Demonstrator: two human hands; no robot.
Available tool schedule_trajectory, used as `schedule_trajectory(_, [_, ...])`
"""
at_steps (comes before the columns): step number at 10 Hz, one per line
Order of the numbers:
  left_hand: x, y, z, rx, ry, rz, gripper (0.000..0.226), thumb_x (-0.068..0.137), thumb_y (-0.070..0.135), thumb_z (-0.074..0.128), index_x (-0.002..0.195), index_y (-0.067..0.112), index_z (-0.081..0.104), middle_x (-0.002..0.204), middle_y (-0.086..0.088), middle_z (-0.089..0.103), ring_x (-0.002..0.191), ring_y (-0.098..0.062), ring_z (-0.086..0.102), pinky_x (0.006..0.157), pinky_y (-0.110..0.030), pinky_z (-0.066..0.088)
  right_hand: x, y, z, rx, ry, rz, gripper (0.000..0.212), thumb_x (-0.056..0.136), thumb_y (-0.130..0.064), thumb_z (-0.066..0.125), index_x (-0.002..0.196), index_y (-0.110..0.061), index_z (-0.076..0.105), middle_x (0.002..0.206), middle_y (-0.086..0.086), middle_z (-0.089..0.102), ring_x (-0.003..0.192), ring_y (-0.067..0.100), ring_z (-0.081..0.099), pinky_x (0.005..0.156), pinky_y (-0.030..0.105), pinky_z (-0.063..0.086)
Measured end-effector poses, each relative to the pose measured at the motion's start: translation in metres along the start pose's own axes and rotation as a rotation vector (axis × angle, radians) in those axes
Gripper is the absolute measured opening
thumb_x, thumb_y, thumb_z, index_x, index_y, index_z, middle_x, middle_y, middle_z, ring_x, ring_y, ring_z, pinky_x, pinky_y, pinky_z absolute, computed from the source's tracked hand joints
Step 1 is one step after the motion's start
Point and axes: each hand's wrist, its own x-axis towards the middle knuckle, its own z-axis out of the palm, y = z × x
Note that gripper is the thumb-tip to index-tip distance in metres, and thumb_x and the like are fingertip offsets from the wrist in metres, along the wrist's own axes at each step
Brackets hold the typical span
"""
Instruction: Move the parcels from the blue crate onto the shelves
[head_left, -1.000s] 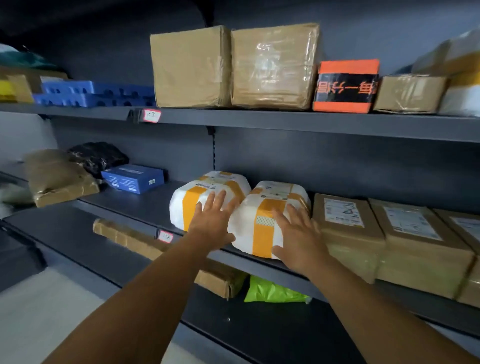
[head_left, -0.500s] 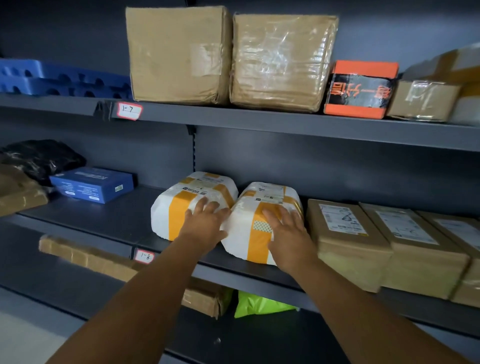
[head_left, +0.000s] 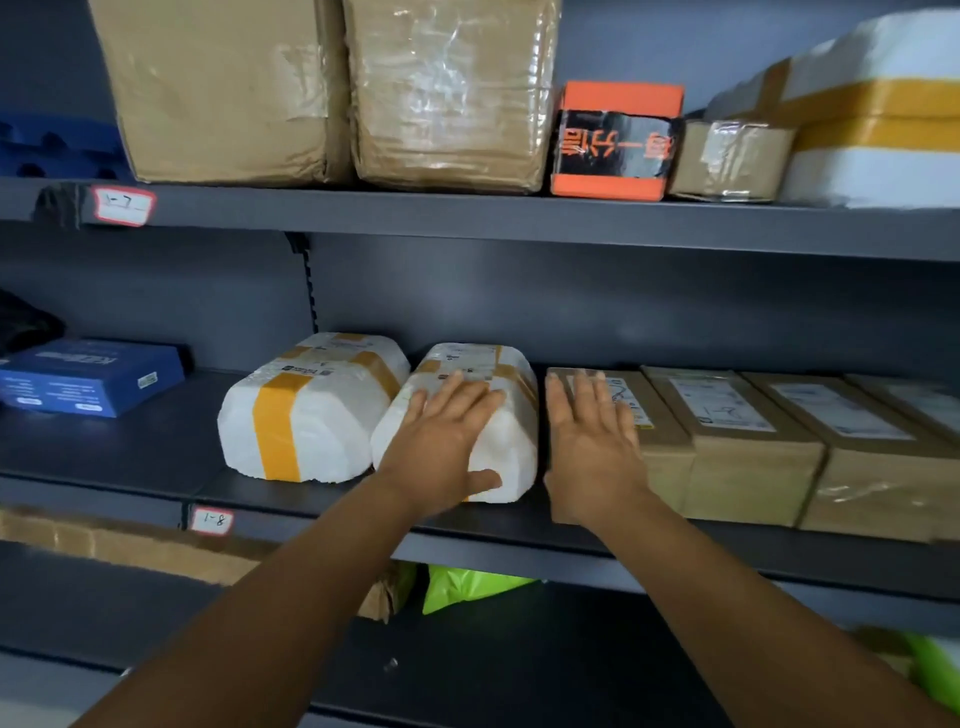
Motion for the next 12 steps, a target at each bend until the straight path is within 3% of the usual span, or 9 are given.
schedule_trajectory(1, [0.019,0.044,0.004,-0.014,-0.033,0.095,0.087,0.088,0.049,0.059,0.154,0.031,0.005,0.162,0.007,0.002,0.148,-0.013,-0.007,0.118,-0.041,-0.004,0.000,0.038,-0.014,-0.078,-0.122,0.100,0.085,0.089,-0.005,0.049,0.154,-0.020,-0.004,0.160,0.013,-0.013,0.147,0.030,-0.016,0.117,0.044,-0.007])
schedule_trajectory(2, [0.032,0.075,0.008,0.018,-0.064,0.131,0.072,0.094,0.035,0.053,0.153,0.028,0.013,0.161,0.004,0.010,0.148,-0.014,0.001,0.118,-0.041,-0.002,-0.001,0.069,-0.011,-0.149,-0.199,0.087,0.084,0.087,-0.003,0.051,0.154,-0.023,0.005,0.162,0.010,-0.001,0.148,0.032,-0.006,0.118,0.047,-0.001])
schedule_trajectory(4, [0.050,0.087,0.009,0.092,-0.097,0.082,0.065,0.096,0.027,0.050,0.152,0.021,0.019,0.158,0.000,0.020,0.145,-0.017,0.019,0.118,-0.044,0.002,0.007,0.085,0.001,-0.094,-0.164,0.020,0.085,0.087,-0.005,0.055,0.154,-0.027,0.007,0.161,0.007,0.010,0.149,0.026,0.006,0.119,0.042,0.006])
schedule_trajectory(8, [0.065,0.088,0.021,0.138,-0.052,0.001,0.065,0.092,0.012,0.054,0.150,0.017,0.024,0.155,-0.005,0.026,0.142,-0.021,0.025,0.118,-0.037,0.008,0.023,0.086,0.003,-0.061,-0.152,-0.024,0.073,0.091,-0.008,0.047,0.154,-0.024,0.014,0.157,0.009,0.022,0.146,0.027,0.015,0.117,0.040,0.015])
schedule_trajectory(9, [0.065,0.090,0.020,0.135,-0.064,-0.014,0.065,0.092,0.013,0.053,0.150,0.016,0.023,0.155,-0.006,0.026,0.142,-0.022,0.026,0.118,-0.035,0.008,0.022,0.089,0.004,-0.047,-0.154,-0.042,0.076,0.090,-0.009,0.050,0.154,-0.023,0.011,0.158,0.010,0.018,0.147,0.028,0.012,0.117,0.041,0.014])
schedule_trajectory(10, [0.065,0.094,0.015,0.128,-0.116,-0.069,0.069,0.095,0.022,0.051,0.152,0.014,0.014,0.159,-0.008,0.015,0.146,-0.022,0.017,0.118,-0.035,0.004,0.020,0.092,0.003,0.016,-0.206,-0.039,0.089,0.088,-0.010,0.056,0.154,-0.021,-0.001,0.161,0.008,0.001,0.149,0.026,-0.001,0.119,0.040,0.005])
schedule_trajectory(11, [0.056,0.101,0.005,0.094,-0.170,-0.121,0.083,0.093,0.028,0.056,0.154,0.013,0.001,0.161,-0.007,0.006,0.147,-0.023,0.010,0.118,-0.034,0.003,0.012,0.091,-0.001,0.086,-0.209,-0.065,0.089,0.092,-0.016,0.056,0.153,-0.016,-0.009,0.162,0.005,-0.008,0.149,0.024,-0.008,0.119,0.038,-0.001])
schedule_trajectory(12, [0.048,0.107,-0.010,0.071,-0.191,-0.146,0.091,0.091,0.031,0.059,0.154,0.014,-0.005,0.161,-0.009,0.009,0.147,-0.025,0.010,0.119,-0.035,0.004,0.005,0.090,-0.017,0.090,-0.234,-0.099,0.089,0.094,-0.023,0.056,0.152,-0.013,-0.011,0.162,0.005,-0.010,0.148,0.022,-0.010,0.119,0.038,-0.003])
